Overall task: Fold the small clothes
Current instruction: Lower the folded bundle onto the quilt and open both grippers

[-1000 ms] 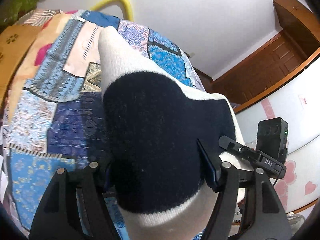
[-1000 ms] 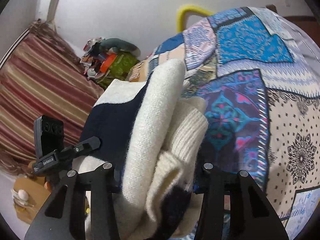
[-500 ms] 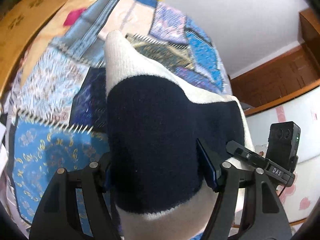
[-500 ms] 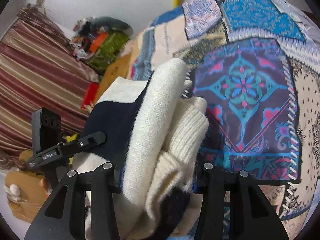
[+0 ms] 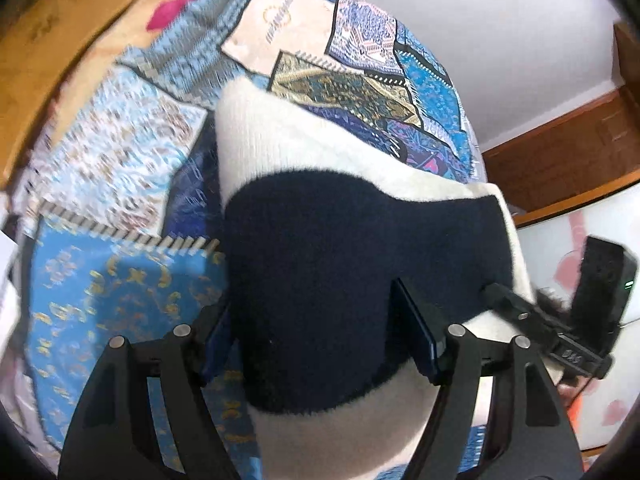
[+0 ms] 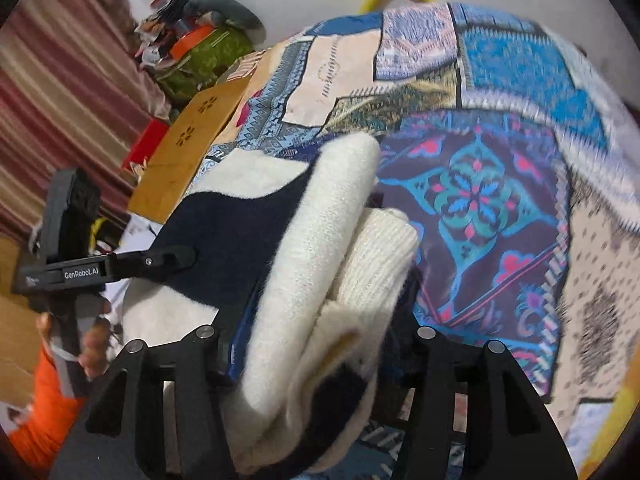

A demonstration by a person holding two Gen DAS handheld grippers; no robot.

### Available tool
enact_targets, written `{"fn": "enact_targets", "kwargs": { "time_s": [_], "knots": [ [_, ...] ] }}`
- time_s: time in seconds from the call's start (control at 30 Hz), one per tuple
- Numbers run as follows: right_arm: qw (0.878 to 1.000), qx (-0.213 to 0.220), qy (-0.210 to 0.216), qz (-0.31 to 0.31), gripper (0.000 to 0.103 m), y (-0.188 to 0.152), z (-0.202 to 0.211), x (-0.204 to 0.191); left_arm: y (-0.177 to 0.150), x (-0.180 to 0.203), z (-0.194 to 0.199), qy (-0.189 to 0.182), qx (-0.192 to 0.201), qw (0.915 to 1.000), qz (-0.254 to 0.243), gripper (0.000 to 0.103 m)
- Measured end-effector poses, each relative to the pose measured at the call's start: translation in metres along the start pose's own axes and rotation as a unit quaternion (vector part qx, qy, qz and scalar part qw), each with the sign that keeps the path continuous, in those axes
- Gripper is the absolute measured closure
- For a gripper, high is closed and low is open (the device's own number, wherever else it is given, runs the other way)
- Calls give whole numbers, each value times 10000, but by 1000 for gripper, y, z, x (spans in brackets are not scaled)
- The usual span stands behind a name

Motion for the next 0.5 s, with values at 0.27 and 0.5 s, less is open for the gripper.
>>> {"fn": "enact_targets", "kwargs": {
  "time_s": [0.27, 0.5],
  "knots": [
    [9944, 801, -517, 448, 51, 8, 40, -6, -1, 26, 38, 555, 536, 9937, -817, 31],
    [9891, 1201, -529, 673, 51, 9, 62, -22, -15, 51, 51, 641, 687, 9877, -1253, 29]
  ]
}}
Point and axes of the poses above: each gripper's, at about its wrist camera, not at the fingertips, and z roughly against the way its jaws point, x to its right, y to its top, the point moved 5 cm from there along -z, roughly the way its jaws point, and after that the axes turned 11 degrees about -y, right-handed, at the moved point
